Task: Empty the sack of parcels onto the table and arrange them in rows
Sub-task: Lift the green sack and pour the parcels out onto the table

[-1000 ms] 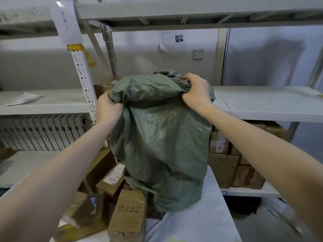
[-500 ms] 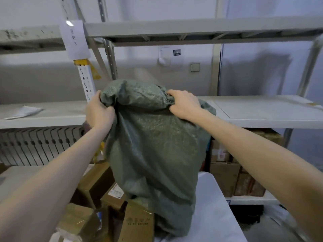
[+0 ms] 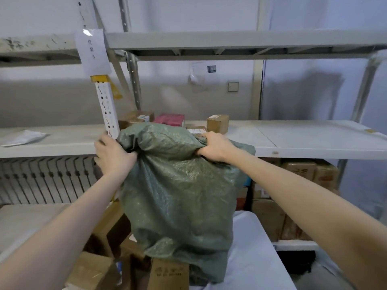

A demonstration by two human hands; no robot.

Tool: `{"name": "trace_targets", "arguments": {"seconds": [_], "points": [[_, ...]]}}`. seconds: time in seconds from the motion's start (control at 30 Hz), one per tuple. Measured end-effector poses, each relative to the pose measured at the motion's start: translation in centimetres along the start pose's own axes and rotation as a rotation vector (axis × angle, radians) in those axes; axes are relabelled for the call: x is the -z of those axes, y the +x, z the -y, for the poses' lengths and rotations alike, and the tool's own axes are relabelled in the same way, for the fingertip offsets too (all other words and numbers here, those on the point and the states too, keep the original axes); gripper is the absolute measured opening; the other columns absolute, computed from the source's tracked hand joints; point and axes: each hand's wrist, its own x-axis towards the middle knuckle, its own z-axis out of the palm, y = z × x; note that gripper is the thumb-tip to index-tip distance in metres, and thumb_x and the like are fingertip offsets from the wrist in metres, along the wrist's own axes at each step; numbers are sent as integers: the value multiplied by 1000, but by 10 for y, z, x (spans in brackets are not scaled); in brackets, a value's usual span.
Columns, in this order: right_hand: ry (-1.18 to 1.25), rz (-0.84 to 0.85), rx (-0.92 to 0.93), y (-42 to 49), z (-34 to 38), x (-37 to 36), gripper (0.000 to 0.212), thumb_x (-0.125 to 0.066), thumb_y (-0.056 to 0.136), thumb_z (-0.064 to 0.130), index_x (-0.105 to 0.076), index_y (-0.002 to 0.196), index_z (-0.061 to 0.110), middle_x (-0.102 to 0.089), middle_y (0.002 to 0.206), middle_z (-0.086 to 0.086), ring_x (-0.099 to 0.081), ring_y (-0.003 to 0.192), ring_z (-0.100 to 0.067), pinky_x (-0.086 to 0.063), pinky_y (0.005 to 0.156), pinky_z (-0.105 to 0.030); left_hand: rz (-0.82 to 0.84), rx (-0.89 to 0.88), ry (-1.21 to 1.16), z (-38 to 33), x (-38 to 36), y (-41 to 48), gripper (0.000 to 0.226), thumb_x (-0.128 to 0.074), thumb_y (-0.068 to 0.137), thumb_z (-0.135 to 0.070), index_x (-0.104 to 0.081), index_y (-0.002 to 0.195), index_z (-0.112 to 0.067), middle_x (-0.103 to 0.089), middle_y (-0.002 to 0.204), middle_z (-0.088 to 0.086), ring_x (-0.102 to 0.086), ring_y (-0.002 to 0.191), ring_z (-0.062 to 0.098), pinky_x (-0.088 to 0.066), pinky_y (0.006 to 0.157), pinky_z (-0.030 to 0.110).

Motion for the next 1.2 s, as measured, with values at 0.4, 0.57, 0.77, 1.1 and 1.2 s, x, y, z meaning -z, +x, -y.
{"name": "trace_targets", "arguments": {"seconds": [0.4, 0.57, 0.77, 1.1, 1.2], "points": [[261, 260, 12, 5, 0, -4, 15, -68, 77, 23, -62, 73, 10, -61, 73, -6, -54, 70, -20, -39, 63, -30, 418, -674, 461, -15, -37, -29, 117, -64, 61, -78, 0, 151, -40, -8, 162, -1, 2, 149, 19, 3, 112, 62], [-36, -10, 80, 0, -11, -8, 63, -74, 73, 46, -51, 125, 17, -57, 107, 1, -55, 99, -21, -47, 80, -34, 424, -568, 324, -18, -50, -35, 66, -65, 75, -62, -51, 131, -29, -49, 138, -4, -33, 137, 19, -9, 112, 64], [-504, -536, 655, -16, -20, -19, 47, -57, 84, 47, -58, 119, 17, -59, 109, -7, -56, 108, -28, -34, 105, -50, 477, -391, 209, -23, -56, -29, 29, -64, 80, -57, -56, 70, -31, -61, 78, -7, -59, 101, 25, -30, 107, 55], [-745, 4, 393, -18, -39, -44, 97, -50, 74, 78, -24, 150, 23, -36, 151, -8, -22, 144, -30, -4, 114, -58, 1058, 21, -145, -28, -38, -24, 33, -73, 80, -36, -72, 100, -11, -74, 95, 8, -70, 87, 21, -52, 77, 29], [-723, -26, 492, -14, -37, -47, 66, -53, 82, 65, -49, 136, 28, -58, 131, 0, -43, 131, -22, -9, 115, -49, 1088, -37, -51, -24, -40, -22, 46, -73, 78, -48, -68, 108, -13, -72, 106, 5, -68, 95, 19, -51, 87, 31]]}}
